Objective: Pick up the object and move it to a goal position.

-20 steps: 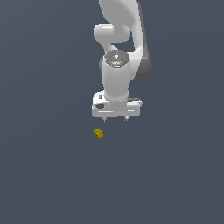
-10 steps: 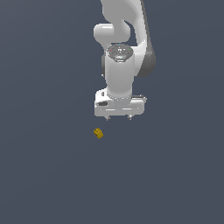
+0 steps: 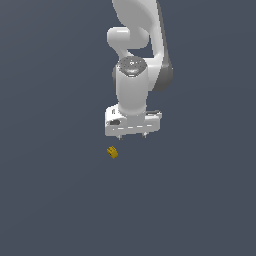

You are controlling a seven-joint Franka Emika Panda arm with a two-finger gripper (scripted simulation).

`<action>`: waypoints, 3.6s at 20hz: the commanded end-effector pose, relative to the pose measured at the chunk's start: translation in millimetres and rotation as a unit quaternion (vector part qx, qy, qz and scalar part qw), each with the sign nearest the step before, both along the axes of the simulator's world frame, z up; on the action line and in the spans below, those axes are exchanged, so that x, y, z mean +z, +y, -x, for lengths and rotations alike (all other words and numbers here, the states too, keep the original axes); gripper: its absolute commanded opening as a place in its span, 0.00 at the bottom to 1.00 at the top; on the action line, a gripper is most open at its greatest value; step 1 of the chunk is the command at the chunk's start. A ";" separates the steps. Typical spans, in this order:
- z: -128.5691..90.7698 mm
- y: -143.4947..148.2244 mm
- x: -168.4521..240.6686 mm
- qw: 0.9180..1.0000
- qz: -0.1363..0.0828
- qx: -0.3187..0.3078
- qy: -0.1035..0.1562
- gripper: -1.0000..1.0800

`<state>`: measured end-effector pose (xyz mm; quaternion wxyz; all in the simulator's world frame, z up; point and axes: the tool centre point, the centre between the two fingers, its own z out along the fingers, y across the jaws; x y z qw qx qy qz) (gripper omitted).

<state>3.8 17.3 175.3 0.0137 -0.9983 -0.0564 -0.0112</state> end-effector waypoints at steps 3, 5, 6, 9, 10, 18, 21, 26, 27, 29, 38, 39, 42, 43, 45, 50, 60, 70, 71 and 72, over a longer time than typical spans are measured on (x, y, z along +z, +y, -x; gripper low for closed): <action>1.4 -12.3 -12.3 0.999 0.004 0.034 0.000 0.96; 2.3 -19.0 -19.0 0.999 0.005 0.053 0.001 0.96; 2.9 -22.6 -22.7 0.998 0.006 0.064 0.001 0.96; 5.0 -34.0 -34.3 0.995 0.009 0.097 0.001 0.96; 5.9 -37.7 -38.2 0.994 0.010 0.108 0.001 0.96; 14.1 -66.6 -68.7 0.980 0.015 0.198 0.004 0.96; 17.6 -75.9 -78.8 0.974 0.016 0.228 0.004 0.96; 22.5 -87.4 -91.8 0.964 0.017 0.266 0.005 0.96; 23.4 -89.2 -93.8 0.962 0.017 0.272 0.005 0.96; 24.8 -92.2 -97.2 0.959 0.017 0.283 0.005 0.96; 27.3 -97.2 -102.9 0.954 0.017 0.299 0.006 0.96; 27.3 -97.2 -103.2 0.954 0.017 0.299 0.006 0.96; 27.5 -97.2 -108.2 0.954 0.017 0.299 0.006 0.96; 27.6 -97.4 -111.2 0.954 0.017 0.299 0.006 0.96; 27.9 -97.1 -119.1 0.954 0.017 0.299 0.006 0.96; 28.7 -97.3 -143.5 0.954 0.017 0.300 0.006 0.96; 27.6 -97.3 -153.3 0.954 0.017 0.301 0.006 0.00; 26.4 -95.8 -150.6 0.954 0.017 0.301 0.006 0.00; 25.3 -94.3 -148.6 0.954 0.017 0.301 0.006 0.00; 24.0 -92.5 -146.1 0.954 0.017 0.301 0.006 0.00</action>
